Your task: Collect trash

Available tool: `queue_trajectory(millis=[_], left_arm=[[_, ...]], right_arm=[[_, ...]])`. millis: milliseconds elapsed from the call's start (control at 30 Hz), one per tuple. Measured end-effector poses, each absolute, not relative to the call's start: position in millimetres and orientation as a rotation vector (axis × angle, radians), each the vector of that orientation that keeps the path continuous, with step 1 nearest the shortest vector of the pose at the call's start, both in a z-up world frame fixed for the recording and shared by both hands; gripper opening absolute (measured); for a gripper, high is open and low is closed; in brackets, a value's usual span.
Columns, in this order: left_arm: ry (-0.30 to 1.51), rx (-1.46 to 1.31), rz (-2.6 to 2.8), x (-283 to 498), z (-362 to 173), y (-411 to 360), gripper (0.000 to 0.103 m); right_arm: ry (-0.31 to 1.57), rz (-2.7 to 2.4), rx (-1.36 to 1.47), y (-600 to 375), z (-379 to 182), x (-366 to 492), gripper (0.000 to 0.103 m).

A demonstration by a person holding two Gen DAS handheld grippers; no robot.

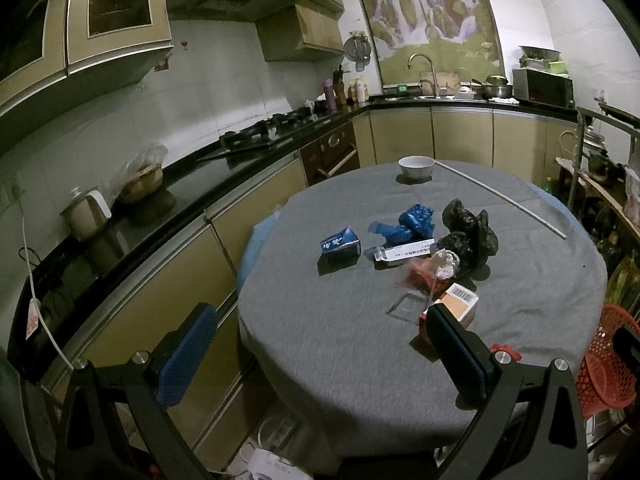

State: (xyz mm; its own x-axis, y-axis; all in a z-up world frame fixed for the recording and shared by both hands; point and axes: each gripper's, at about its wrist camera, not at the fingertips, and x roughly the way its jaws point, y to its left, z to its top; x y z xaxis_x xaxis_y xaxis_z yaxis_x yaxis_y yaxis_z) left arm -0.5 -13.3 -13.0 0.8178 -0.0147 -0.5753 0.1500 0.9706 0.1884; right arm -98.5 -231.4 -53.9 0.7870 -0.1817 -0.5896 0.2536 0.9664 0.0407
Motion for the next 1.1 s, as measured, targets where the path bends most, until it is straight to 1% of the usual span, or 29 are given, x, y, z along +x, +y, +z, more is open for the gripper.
queue_trajectory(millis=[1100], left_arm=[[0.605, 0.221, -0.082, 2.3, -20.8, -6.2, 0.103]], right_arm=[[0.673, -0.225, 0.14, -227.8, -68.4, -91.5, 0.103]])
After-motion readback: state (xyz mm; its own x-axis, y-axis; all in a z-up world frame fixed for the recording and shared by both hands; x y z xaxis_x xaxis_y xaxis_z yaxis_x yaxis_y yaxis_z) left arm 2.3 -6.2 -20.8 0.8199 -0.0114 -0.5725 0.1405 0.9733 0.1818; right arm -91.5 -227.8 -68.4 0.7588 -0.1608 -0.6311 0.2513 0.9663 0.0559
